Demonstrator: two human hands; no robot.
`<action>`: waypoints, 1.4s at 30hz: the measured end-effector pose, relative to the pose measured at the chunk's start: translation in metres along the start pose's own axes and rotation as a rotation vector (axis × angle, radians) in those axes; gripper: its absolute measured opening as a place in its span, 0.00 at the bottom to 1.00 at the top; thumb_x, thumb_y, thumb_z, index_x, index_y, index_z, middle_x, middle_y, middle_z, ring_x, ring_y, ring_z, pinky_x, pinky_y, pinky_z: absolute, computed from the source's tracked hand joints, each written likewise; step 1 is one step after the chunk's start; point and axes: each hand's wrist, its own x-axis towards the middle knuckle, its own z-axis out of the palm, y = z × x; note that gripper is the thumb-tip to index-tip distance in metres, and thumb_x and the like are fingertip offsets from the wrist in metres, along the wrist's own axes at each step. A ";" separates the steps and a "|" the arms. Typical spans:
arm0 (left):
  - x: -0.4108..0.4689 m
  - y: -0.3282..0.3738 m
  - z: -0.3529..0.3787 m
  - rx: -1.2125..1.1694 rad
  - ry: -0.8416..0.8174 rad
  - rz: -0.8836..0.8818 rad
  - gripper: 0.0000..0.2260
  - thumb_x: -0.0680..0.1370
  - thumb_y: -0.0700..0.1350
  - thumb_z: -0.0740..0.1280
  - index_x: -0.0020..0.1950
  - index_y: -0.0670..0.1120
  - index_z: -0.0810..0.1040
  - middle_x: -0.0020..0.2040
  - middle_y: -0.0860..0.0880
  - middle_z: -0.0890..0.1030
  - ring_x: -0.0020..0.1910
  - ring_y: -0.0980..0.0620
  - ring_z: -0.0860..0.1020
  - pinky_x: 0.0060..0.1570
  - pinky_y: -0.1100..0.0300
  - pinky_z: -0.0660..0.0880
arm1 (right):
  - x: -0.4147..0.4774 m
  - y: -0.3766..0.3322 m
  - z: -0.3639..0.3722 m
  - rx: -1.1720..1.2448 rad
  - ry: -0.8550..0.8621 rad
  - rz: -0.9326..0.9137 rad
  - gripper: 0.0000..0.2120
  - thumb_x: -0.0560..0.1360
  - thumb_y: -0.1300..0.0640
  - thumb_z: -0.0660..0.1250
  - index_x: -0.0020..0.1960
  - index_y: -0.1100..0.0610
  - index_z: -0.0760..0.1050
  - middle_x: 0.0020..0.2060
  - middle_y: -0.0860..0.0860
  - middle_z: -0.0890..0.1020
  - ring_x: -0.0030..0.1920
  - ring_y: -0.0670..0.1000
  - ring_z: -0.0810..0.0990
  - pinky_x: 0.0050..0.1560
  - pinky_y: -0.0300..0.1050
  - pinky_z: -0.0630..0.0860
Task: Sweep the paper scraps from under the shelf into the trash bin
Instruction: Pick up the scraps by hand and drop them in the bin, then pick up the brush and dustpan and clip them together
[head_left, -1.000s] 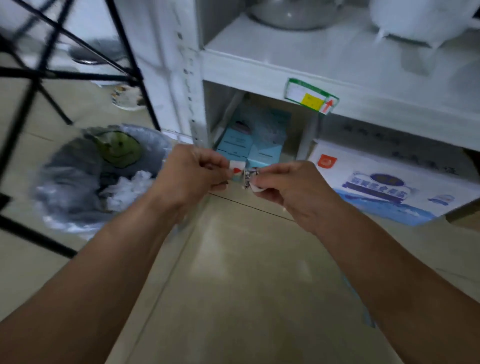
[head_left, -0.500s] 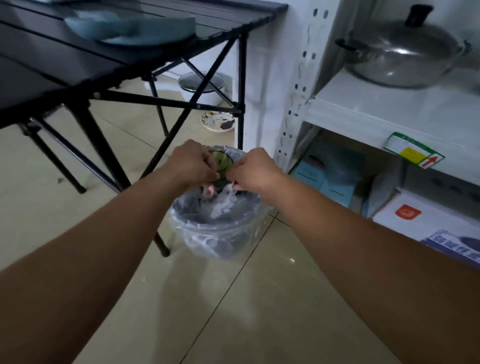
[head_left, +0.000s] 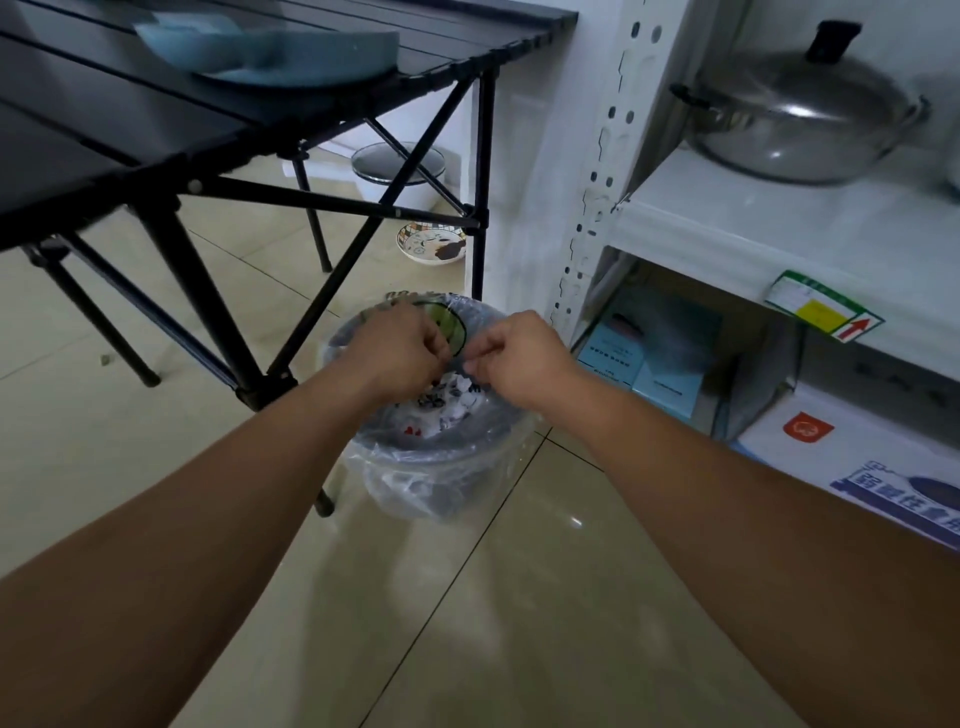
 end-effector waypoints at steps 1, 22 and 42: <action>-0.001 -0.001 0.000 0.041 -0.003 0.015 0.08 0.72 0.37 0.69 0.41 0.48 0.86 0.37 0.51 0.85 0.37 0.53 0.83 0.41 0.58 0.80 | -0.003 0.000 0.000 -0.074 -0.040 -0.032 0.09 0.73 0.65 0.69 0.49 0.56 0.85 0.48 0.52 0.86 0.49 0.50 0.83 0.54 0.45 0.80; -0.064 0.057 0.044 0.102 0.013 0.316 0.11 0.72 0.42 0.67 0.51 0.52 0.84 0.39 0.55 0.86 0.43 0.54 0.83 0.49 0.59 0.77 | -0.127 0.107 -0.065 -0.270 0.025 -0.237 0.15 0.74 0.60 0.69 0.60 0.53 0.81 0.69 0.47 0.76 0.67 0.45 0.73 0.68 0.35 0.66; -0.151 0.163 0.327 0.149 -0.919 0.344 0.08 0.73 0.45 0.68 0.49 0.57 0.78 0.51 0.56 0.76 0.56 0.55 0.79 0.51 0.68 0.71 | -0.325 0.374 -0.062 -0.282 0.459 1.058 0.13 0.77 0.51 0.61 0.57 0.58 0.75 0.52 0.55 0.80 0.52 0.55 0.81 0.48 0.47 0.76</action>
